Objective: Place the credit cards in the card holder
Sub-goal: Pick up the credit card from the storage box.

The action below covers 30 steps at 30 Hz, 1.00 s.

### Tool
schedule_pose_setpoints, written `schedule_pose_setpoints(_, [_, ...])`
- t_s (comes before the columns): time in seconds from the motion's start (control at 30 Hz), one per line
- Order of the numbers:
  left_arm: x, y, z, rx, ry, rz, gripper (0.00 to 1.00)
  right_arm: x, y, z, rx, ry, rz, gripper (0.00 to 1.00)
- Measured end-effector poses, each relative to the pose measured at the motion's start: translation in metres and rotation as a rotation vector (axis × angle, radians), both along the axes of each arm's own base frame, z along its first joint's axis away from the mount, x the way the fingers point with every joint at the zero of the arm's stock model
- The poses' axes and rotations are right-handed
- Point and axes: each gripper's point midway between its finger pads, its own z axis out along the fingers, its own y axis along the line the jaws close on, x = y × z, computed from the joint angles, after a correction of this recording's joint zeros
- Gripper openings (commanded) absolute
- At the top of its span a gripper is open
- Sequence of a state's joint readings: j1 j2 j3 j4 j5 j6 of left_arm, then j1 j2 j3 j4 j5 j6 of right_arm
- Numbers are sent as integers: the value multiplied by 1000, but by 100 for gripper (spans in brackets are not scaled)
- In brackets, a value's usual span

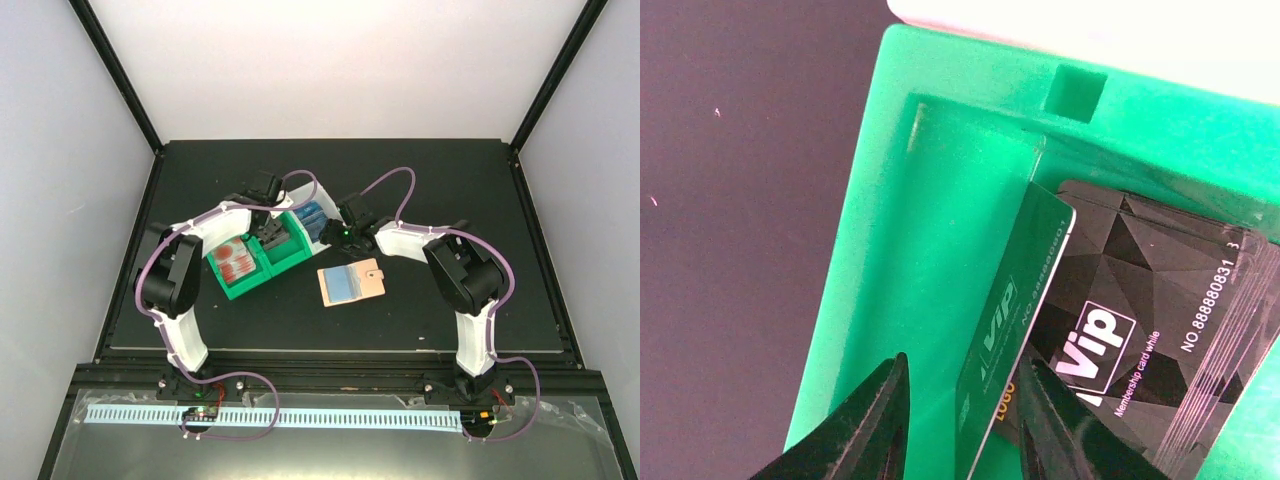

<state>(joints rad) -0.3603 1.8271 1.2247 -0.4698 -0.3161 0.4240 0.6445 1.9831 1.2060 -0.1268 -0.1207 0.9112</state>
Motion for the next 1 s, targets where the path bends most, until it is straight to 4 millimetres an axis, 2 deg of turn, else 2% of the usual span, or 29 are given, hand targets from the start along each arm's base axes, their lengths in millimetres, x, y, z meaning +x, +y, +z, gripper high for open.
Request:
schedule_pose_setpoints(0.23, [0,2,-3,21,-5,-16,32,0,0,0,-1,-1,-1,70])
schedule_pose_setpoints(0.5, [3,-6,-5,45,-24,-67,38,0,0,0,-1,-2,-2,70])
schedule_pose_setpoints(0.67, [7,-11,-18,69,-15,-103,36,1,0,0,0,-4,-2,70])
schedule_pose_setpoints(0.77, [9,-11,-24,87,-11,-118,32,1,0,0,0,-4,-2,70])
schedule_pose_setpoints(0.93, [16,-11,-20,110,-43,-134,6,1,0,0,0,-7,-4,70])
schedule_pose_setpoints(1.0, [19,-11,-18,119,-61,-138,2,1,0,0,0,-7,-3,70])
